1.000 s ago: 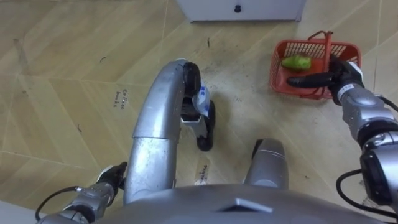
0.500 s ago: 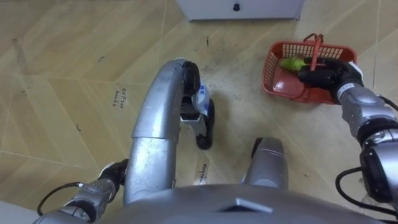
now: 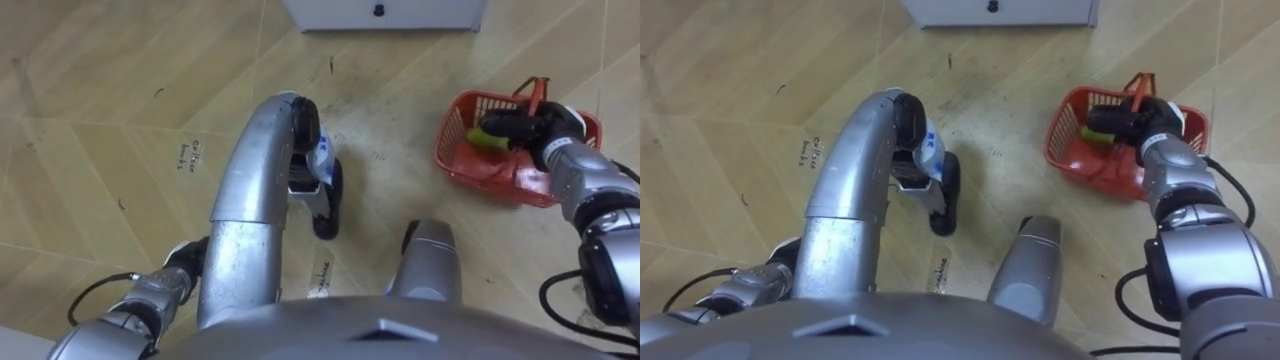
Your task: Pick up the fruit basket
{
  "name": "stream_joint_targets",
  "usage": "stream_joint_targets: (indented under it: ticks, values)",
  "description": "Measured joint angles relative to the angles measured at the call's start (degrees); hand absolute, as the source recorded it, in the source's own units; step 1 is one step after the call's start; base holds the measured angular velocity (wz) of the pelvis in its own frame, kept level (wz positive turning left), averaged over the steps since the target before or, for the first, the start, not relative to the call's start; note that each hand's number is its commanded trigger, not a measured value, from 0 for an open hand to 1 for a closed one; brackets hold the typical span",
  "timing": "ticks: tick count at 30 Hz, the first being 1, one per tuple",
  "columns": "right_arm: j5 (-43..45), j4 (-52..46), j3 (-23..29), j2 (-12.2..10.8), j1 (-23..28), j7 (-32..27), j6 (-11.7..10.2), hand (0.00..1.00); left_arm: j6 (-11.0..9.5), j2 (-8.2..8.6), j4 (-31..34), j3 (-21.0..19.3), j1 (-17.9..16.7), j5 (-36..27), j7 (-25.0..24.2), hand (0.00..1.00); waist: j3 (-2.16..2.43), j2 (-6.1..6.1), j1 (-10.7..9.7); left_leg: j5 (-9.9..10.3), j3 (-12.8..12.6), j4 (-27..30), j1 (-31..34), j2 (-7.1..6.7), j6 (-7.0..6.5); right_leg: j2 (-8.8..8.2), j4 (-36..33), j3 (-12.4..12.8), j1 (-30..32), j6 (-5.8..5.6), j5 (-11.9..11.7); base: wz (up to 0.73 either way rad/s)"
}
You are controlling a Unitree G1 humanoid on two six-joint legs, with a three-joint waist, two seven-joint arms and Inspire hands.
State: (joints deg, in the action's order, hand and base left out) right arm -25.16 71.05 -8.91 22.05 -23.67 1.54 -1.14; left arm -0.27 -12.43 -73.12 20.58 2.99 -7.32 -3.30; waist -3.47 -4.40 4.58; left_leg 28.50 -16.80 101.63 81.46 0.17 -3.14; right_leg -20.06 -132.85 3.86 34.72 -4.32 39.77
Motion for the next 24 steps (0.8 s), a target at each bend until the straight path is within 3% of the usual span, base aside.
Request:
stream_joint_targets:
  ticks: [8, 10, 14, 19, 24]
  values:
    - [-0.20, 0.42, -1.24, -0.16, 0.07, -0.07, 0.03, 1.00, 0.36, 0.00, -0.90, -0.07, 1.04, 0.05, 0.01, 0.00, -0.22, -1.27, -0.67, 0.01, 0.56, 0.45, -0.35, -0.18, -0.01, 0.42, 0.02, -0.17, -0.94, 0.00, 0.01, 0.00]
    - [-0.19, 0.21, -1.24, -0.37, 0.11, -0.11, 0.07, 1.00, 0.44, -0.01, -1.92, -0.25, 1.58, 0.06, -0.06, 0.00, -0.30, -1.44, -1.39, 0.03, 1.52, 0.90, -0.43, -1.05, 0.03, 0.78, 0.15, -0.47, -1.82, -0.01, 0.01, -0.05]
    - [0.92, -1.44, -1.21, -0.35, 0.10, 0.05, 0.46, 1.00, 0.14, -0.12, -2.03, -3.50, 2.32, 0.35, -0.18, 0.00, -0.32, -1.61, -1.32, 0.46, 3.29, 2.16, -0.81, -1.25, 0.28, 1.84, 0.11, -0.27, -3.17, 0.02, 0.02, -0.15]
    - [0.51, -9.44, -1.03, -0.46, 0.09, 0.50, 1.73, 1.00, -0.08, -1.08, -0.66, -4.98, 2.29, 0.75, 0.03, 0.00, -0.32, -2.86, -1.77, 2.35, 6.11, 3.98, -2.68, -3.03, 1.06, 3.09, 0.73, -0.18, -6.25, 0.07, -0.03, -0.17]
    - [0.93, -16.70, 1.40, -0.21, 0.07, 0.42, 2.03, 1.00, -0.15, -1.17, -0.54, -7.23, 2.49, 0.70, 0.45, 0.00, 0.00, -3.23, -3.92, 3.90, 6.02, 4.86, -4.20, -3.88, -0.36, 2.45, 2.47, -0.81, -9.04, 0.11, -0.18, 0.01]
